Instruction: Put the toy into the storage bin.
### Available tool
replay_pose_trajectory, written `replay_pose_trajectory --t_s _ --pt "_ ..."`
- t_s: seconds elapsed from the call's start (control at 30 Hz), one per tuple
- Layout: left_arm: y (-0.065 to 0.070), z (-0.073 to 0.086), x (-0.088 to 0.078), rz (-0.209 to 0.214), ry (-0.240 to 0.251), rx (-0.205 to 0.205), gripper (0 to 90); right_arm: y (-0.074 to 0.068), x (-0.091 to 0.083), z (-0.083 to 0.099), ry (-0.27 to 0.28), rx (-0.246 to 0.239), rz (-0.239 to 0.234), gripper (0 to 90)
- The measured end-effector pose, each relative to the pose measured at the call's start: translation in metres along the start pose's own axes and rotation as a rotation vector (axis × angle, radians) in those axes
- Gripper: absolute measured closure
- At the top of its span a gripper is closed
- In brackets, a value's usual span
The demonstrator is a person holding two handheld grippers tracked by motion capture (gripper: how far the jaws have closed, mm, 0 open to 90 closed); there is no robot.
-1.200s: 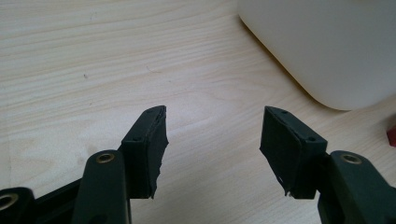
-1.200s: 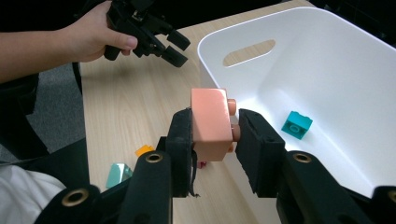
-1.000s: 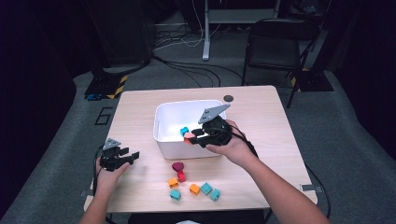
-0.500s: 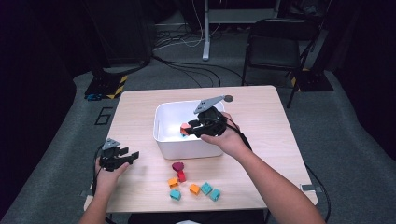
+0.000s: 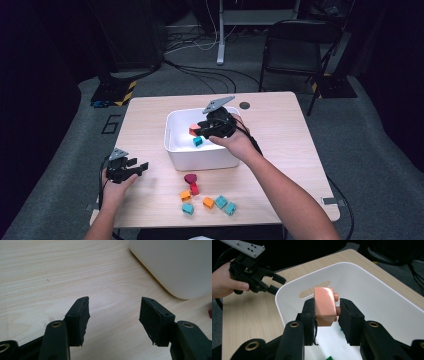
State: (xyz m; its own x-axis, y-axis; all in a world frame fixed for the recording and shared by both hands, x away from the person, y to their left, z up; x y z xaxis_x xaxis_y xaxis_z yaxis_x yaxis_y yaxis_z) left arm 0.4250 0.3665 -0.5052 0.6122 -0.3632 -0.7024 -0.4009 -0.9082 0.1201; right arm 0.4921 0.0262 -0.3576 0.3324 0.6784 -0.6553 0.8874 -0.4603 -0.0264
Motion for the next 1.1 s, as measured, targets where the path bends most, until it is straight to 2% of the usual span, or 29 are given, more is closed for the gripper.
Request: replay_pose_trajectory --t_s 0.1,0.2,0.4,0.67,0.73,0.8,0.83,0.97,1.0,1.1 --pt "0.0 0.0 0.0 -0.001 0.004 -0.001 40.7 0.005 0.004 -0.003 0.0 -0.002 0.005 66.0" --pt "0.0 0.0 0.0 0.001 -0.003 0.0 40.7 0.009 0.01 -0.006 -0.005 0.016 0.017 66.0" --pt "0.0 0.0 0.001 0.002 -0.004 0.0 40.7 0.017 0.024 -0.01 -0.012 0.008 0.034 65.9" --pt "-0.001 0.0 0.0 0.003 -0.001 0.0 40.8 0.027 0.043 -0.006 -0.054 0.008 0.049 65.8" --pt "-0.001 0.0 0.0 0.003 -0.001 0.0 40.8 0.029 0.046 -0.005 -0.059 0.025 0.042 65.8" --pt "-0.001 0.0 0.0 0.003 -0.001 -0.001 40.7 0.032 0.049 -0.004 -0.064 0.015 0.042 65.8" --pt "-0.001 0.0 0.0 0.003 -0.001 -0.001 40.7 0.032 0.05 -0.003 -0.069 0.031 0.044 65.8" --pt "-0.001 0.0 0.0 0.0 0.004 -0.002 40.7 0.035 0.053 0.0 -0.088 0.031 0.038 65.9" --pt "-0.001 0.0 0.0 0.001 0.003 -0.004 40.7 0.037 0.054 0.001 -0.088 0.017 0.039 65.9" --pt "-0.001 0.0 0.0 0.003 -0.002 -0.003 40.7 0.038 0.055 0.002 -0.094 0.039 0.038 65.6"
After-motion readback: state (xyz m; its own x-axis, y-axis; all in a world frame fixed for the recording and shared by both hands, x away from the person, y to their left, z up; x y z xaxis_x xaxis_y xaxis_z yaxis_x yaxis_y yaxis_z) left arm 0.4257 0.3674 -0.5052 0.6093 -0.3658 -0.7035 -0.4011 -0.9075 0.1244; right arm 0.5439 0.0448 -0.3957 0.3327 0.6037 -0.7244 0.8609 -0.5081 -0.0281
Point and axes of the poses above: each handheld gripper's, and its own axes: x roughly forward along the jaws, z roughly out of its underside, y roughly to its right, the point moved 2 cm from there along x, roughly forward along the jaws, and after that the axes turned 6 degrees about -y, right-handed, at the moved point
